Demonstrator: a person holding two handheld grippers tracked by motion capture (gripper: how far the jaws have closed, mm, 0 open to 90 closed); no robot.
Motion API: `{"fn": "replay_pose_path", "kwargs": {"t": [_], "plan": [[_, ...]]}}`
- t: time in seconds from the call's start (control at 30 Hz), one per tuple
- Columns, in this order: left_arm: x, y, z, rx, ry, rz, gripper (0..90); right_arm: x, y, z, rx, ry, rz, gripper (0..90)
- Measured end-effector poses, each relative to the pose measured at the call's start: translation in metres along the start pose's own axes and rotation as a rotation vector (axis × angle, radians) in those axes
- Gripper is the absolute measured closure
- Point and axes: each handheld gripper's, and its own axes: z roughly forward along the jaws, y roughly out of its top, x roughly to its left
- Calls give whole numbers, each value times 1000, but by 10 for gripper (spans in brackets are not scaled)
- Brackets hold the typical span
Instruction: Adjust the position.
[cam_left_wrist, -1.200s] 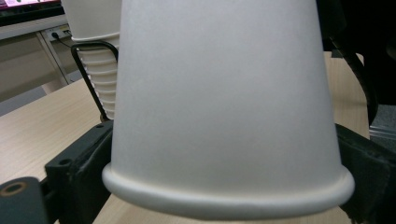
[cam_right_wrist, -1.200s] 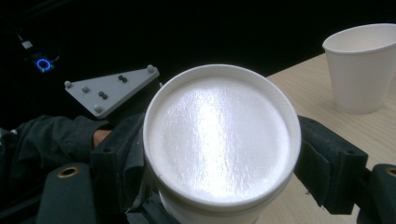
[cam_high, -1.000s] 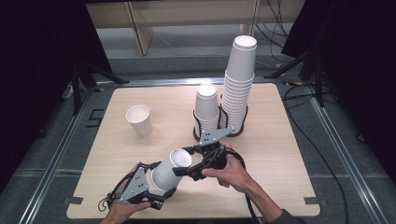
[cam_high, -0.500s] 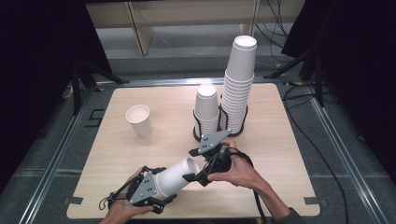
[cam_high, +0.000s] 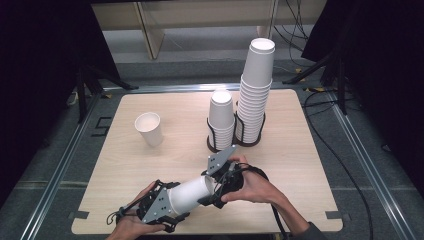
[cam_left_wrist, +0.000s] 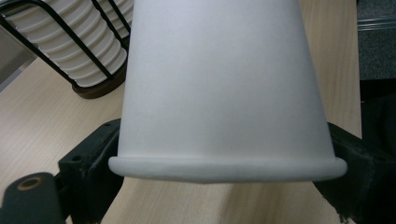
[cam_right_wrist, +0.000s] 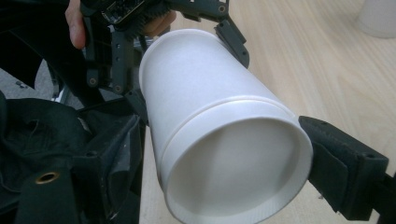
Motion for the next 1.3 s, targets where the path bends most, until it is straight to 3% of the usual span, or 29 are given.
{"fn": "replay_pose_path", "kwargs": {"t": [0.03,0.07,0.33,0.4,0.43,0.6,0.9,1.0,1.03,1.07,1.2,1.3], "plan": [[0,0,0,-6,-2,-4,104,-1,0,0,0,1,-4,180],[-1,0,0,-8,-3,-4,104,1,-1,0,6,8,22,181],[-1,0,1,-11,-12,20,99,-4,-5,1,-14,58,28,234],[-1,-1,2,-30,-20,1,90,-6,-6,1,-26,80,56,240],[1,-1,1,-31,-14,16,84,-7,-6,0,-36,88,62,243],[1,-2,1,-103,-25,-25,67,-12,-10,-3,-63,119,74,245],[3,-4,-1,-170,-21,-86,48,-15,-9,-10,-154,131,100,252],[3,-3,-2,-200,-22,-105,47,-13,-8,-13,-158,133,124,252],[3,-3,-4,-196,-16,-109,49,-15,-8,-14,-170,128,102,252],[4,-3,-3,-226,-17,-118,50,-15,-8,-14,-182,137,105,252],[5,-3,-4,-253,-20,-132,57,-19,-11,-16,-206,158,128,252],[6,-3,-6,-236,-19,-120,70,-21,-12,-15,-210,167,134,252]]}}
